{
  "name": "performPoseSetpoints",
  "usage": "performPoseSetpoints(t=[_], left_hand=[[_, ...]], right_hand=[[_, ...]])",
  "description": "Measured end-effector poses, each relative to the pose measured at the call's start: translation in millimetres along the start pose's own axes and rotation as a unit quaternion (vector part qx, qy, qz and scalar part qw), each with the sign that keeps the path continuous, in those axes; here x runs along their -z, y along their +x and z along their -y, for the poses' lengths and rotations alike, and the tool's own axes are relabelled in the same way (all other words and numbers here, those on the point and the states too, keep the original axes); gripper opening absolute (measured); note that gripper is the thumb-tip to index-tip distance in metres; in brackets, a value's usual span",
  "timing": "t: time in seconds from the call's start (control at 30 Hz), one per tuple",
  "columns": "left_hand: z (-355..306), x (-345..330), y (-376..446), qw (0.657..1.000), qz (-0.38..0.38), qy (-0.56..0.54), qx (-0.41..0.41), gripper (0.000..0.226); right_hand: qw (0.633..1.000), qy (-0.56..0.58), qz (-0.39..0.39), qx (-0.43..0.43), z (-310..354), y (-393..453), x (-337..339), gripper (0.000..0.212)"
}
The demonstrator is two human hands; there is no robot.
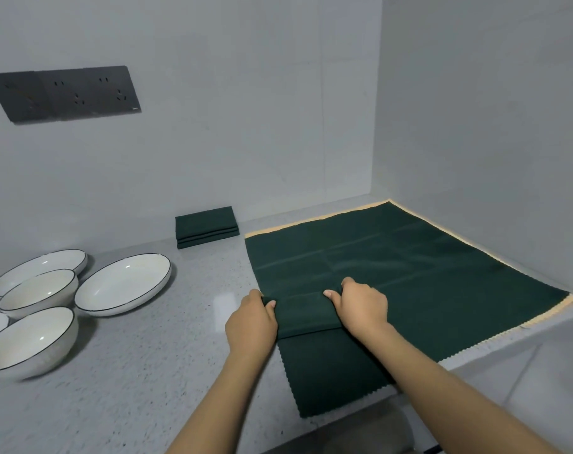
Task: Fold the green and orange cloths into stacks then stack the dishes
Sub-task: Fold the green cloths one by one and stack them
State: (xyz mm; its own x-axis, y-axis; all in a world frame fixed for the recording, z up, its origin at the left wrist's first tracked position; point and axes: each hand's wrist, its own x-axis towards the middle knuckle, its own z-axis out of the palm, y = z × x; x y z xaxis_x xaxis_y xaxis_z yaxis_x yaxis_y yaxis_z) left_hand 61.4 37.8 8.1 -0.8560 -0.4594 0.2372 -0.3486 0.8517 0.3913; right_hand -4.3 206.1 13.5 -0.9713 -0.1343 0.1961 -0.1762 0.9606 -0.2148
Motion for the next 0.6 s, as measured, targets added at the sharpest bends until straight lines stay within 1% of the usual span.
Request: performPoseSetpoints(t=[0.13,0.27,0.33,0.4,0.43,0.5,0.53,0.57,0.6], left_hand=[[-3,-6,1,1.000,-0.006,0.025,0.011,0.024],[-1,-9,2,0.998,-0.008,0.061,0.005,0.027],[3,-13,1,0.997,-0.012,0.079,-0.001,0.027],[7,-17,2,0.998,-0.026,0.059,-0.010,0.023],[8,-17,3,0.998,-0.043,0.030,-0.029,0.022],[6,-17,3,0.990,-0.085,-0.002,-0.110,0.024],[0,-16,2,0.984,-0.077,0.003,-0.160,0.029],[-7,-16,-1,0.978,-0.036,0.022,-0.202,0.038],[-14,-16,-6,0.972,0.014,0.044,-0.231,0.053]], right_hand=[[0.998,-0.055,-0.025,0.004,2,1,-7,0.044],[0.997,-0.070,-0.041,-0.007,4,-2,-12,0.042],[0.998,-0.043,-0.049,-0.012,3,-3,-13,0.039],[0.997,0.014,-0.076,0.003,-1,-1,-17,0.036],[0.994,0.037,-0.099,0.024,-3,0,-20,0.033],[0.985,0.022,-0.154,0.073,-3,1,-26,0.022],[0.982,0.004,-0.167,0.084,-4,2,-27,0.017],[0.982,-0.004,-0.170,0.086,-3,1,-24,0.015],[0.981,-0.007,-0.171,0.091,-3,1,-23,0.014]])
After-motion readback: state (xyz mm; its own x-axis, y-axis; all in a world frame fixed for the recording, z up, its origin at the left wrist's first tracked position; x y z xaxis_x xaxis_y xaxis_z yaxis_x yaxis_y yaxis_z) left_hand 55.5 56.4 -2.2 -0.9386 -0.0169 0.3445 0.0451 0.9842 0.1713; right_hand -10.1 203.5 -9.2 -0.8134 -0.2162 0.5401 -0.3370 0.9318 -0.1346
